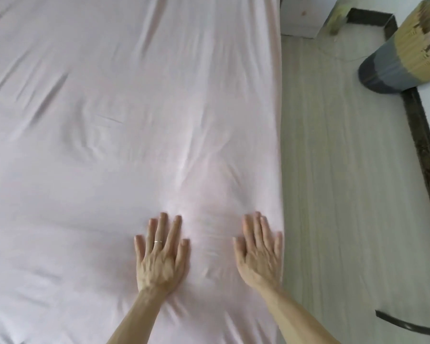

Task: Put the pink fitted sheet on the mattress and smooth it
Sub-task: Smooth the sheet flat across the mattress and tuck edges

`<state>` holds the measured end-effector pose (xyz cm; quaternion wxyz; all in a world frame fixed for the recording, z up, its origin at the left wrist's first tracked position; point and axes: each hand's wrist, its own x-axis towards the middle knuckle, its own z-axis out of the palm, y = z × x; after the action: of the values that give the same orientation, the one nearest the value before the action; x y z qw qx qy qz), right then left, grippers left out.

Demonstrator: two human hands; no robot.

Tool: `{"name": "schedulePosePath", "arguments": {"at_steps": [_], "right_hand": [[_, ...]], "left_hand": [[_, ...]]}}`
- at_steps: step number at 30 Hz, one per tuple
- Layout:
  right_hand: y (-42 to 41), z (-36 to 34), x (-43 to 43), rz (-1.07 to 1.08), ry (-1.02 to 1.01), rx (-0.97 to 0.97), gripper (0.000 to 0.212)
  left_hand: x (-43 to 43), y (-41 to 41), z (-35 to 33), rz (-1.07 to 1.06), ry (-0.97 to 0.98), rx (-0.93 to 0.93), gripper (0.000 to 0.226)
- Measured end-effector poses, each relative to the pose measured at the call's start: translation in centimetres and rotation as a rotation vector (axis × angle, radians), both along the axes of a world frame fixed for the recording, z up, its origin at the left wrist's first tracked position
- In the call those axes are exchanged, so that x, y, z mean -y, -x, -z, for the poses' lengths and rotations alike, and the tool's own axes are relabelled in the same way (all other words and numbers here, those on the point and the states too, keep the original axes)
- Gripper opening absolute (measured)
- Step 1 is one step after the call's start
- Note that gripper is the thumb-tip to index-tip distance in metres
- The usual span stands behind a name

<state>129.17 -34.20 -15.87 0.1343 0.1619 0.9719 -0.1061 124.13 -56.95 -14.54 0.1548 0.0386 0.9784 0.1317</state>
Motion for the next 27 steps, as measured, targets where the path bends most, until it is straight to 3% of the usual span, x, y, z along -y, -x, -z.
{"name": "schedulePosePath", "arguments": {"at_steps": [2, 6, 8, 11, 14, 17, 19, 24, 27], "right_hand": [[-1.4, 0.5, -3.2, 0.192, -0.035, 0.102, 0.069], [1.7, -1.4, -5.8, 0.316, 0.054, 0.241, 0.065], [4.1, -3.1, -6.3, 0.320, 0.083, 0.164, 0.073], [8.2, -4.7, -6.8, 0.414, 0.282, 0.021, 0.082], [12.4, -3.9, -9.5, 0.591, 0.393, 0.109, 0.072], [13.2, -2.5, -12.6, 0.368, 0.335, 0.206, 0.054], [12.0, -1.9, -14.5, 0.248, 0.366, 0.148, 0.051], [11.5, -0.9, -16.7, 0.242, 0.586, 0.233, 0.051], [12.7, -2.0, -17.3, 0.099, 0.517, 0.259, 0.044]], "left_hand": [[-0.1, 0.4, 0.2, 0.004, 0.024, 0.017, 0.059], [-1.4, 2.8, -0.8, -0.047, 0.010, -0.065, 0.054], [-3.2, 4.6, -1.4, -0.039, -0.009, -0.131, 0.055], [-6.8, 7.0, -1.8, 0.046, -0.005, -0.103, 0.065], [-10.5, 7.7, -1.4, 0.061, 0.004, 0.016, 0.065], [-12.6, 7.7, -1.3, -0.049, 0.026, 0.141, 0.067], [-13.5, 6.8, -1.5, -0.093, 0.043, 0.152, 0.068], [-17.7, 3.1, -2.0, -0.218, 0.096, 0.177, 0.076], [-18.7, 4.2, -3.5, -0.268, 0.153, 0.213, 0.068]]}}
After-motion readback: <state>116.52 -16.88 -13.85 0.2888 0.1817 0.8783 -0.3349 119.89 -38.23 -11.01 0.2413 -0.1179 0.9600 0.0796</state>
